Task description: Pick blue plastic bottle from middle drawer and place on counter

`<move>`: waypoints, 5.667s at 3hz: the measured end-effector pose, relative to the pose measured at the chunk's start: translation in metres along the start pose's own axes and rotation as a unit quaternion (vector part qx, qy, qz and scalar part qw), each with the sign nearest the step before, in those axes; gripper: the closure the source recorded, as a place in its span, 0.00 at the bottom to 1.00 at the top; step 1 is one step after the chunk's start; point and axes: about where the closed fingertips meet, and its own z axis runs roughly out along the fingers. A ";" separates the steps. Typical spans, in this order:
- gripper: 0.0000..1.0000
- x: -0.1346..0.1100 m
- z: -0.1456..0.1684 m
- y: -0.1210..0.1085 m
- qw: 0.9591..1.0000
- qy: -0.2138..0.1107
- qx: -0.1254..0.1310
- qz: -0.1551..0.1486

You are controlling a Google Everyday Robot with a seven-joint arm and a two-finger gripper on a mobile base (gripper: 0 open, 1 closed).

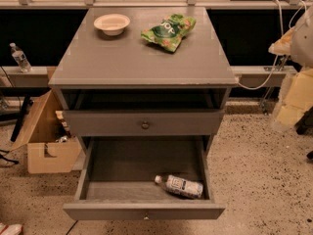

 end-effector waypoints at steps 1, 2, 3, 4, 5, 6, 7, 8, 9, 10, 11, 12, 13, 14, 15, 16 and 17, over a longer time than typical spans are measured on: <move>0.00 0.001 0.001 -0.001 1.000 -0.010 0.000 0.010; 0.00 0.001 0.001 -0.001 1.000 -0.010 -0.001 0.010; 0.00 0.002 0.002 -0.004 1.000 -0.021 -0.012 0.017; 0.00 -0.009 0.029 0.014 0.997 -0.061 -0.042 0.038; 0.00 -0.022 0.077 0.051 0.991 -0.086 -0.076 0.068; 0.00 -0.020 0.108 0.069 0.990 -0.080 -0.090 0.075; 0.00 -0.018 0.107 0.070 0.990 -0.077 -0.093 0.075; 0.00 -0.021 0.131 0.080 0.991 -0.062 -0.099 0.065; 0.00 -0.018 0.209 0.096 0.991 -0.036 -0.103 0.079; 0.00 -0.013 0.271 0.098 0.989 -0.047 -0.097 0.098; 0.00 -0.007 0.323 0.103 0.984 -0.076 -0.121 0.108; 0.00 -0.007 0.323 0.103 0.984 -0.076 -0.121 0.108; 0.00 -0.007 0.348 0.090 0.986 -0.088 -0.114 0.088; 0.00 -0.012 0.388 0.076 0.987 -0.104 -0.114 0.048; 0.00 -0.018 0.427 0.069 0.984 -0.126 -0.122 0.018; 0.00 -0.024 0.462 0.072 0.979 -0.150 -0.137 0.001; 0.00 -0.024 0.466 0.071 0.979 -0.150 -0.137 0.001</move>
Offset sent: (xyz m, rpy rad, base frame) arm 0.0026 -0.0057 -0.0088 0.0642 0.0198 -0.0379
